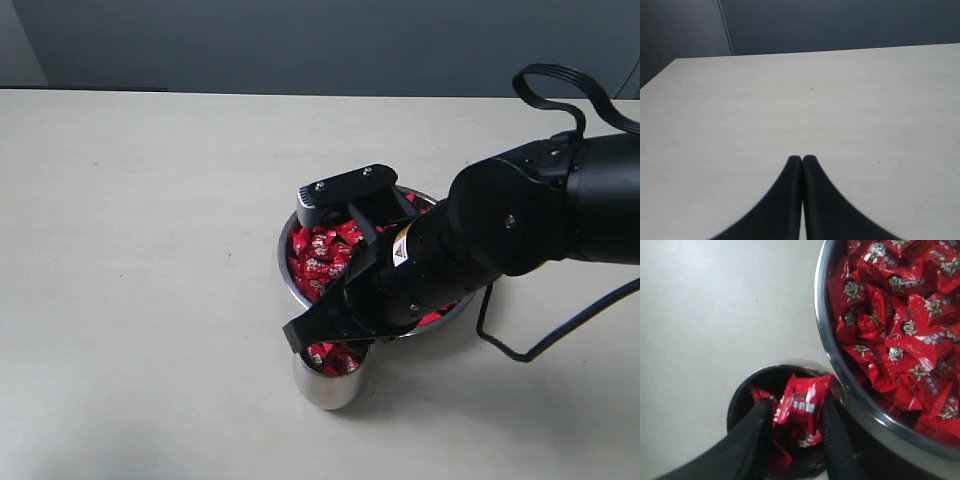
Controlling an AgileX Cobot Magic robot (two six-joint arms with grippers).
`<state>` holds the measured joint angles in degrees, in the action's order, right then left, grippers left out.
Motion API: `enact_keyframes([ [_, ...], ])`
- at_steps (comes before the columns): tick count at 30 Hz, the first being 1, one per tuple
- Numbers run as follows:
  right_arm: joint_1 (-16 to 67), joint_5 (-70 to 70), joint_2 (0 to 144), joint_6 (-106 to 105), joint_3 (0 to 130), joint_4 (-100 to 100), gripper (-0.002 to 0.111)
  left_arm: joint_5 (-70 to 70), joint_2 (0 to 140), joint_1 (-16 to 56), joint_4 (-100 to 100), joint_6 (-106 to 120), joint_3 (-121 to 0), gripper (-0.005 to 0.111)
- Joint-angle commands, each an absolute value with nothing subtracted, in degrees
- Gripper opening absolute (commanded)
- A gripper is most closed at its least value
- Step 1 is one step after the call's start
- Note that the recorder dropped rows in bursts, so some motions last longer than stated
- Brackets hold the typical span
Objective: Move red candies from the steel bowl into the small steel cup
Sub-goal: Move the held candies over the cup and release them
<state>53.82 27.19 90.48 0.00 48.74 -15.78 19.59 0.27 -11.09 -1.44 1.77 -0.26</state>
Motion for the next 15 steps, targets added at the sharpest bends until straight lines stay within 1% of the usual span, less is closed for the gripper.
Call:
enact_keyframes([
  [1,53.8,30.2,89.32,-0.43,49.37,-15.68,0.034,19.14,0.0,-10.72,-1.55,1.68,0.0,0.0],
  [15,53.8,27.89,81.65,-0.43,49.49,-14.38,0.034,19.14,0.0,-10.72,-1.55,1.68,0.0,0.0],
])
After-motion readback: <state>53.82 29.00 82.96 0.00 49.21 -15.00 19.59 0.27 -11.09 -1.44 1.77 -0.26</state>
